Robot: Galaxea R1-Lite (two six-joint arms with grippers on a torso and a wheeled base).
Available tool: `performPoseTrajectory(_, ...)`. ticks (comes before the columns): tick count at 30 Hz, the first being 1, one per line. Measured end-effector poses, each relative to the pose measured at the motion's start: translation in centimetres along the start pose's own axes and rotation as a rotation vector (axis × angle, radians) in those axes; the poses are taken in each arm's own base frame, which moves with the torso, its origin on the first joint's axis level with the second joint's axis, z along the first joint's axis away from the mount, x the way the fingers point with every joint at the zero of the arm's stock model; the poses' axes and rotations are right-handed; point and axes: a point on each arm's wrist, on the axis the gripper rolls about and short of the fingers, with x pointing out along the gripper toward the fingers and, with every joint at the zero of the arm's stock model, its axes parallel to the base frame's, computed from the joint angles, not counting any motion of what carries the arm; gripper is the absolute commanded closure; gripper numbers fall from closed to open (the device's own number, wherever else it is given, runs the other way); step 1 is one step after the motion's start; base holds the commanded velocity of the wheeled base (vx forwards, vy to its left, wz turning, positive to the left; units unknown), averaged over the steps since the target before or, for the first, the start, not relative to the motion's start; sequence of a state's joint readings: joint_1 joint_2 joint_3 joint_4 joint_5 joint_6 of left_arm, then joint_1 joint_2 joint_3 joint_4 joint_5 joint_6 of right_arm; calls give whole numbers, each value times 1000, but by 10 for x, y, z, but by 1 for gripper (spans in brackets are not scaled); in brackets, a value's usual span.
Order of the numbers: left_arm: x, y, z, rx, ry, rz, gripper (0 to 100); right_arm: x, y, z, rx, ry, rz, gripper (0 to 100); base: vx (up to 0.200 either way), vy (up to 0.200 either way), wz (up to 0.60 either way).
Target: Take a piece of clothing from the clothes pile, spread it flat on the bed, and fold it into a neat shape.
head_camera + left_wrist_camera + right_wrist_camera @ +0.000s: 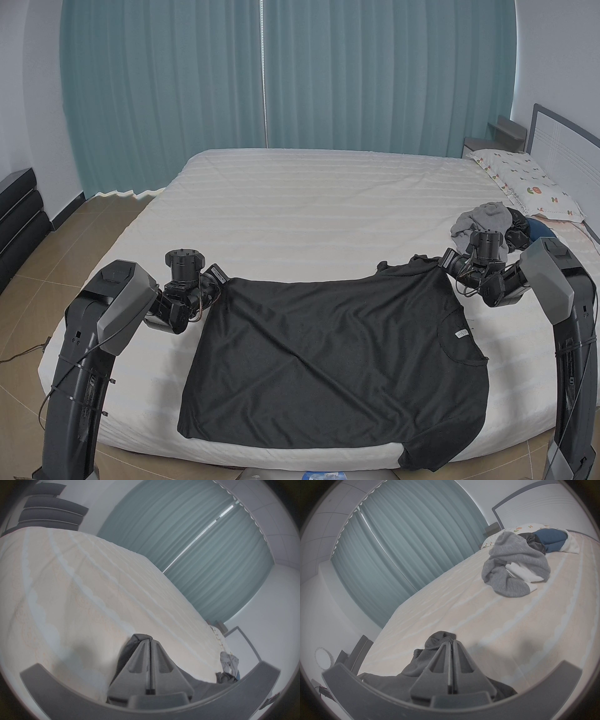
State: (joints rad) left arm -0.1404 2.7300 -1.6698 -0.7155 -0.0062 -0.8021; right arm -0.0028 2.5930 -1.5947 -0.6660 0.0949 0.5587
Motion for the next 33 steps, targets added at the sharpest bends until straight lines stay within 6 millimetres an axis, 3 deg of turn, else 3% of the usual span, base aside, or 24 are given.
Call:
performPoseTrajectory(19, 3, -1, 22, -47, -102, -32, 100, 17, 17, 36, 94, -217, -2, 100, 0, 0, 0)
performPoseTrajectory(33, 9, 5, 20, -44, -110, -42, 100, 38, 13, 17, 82, -216, 5, 100, 0, 0, 0)
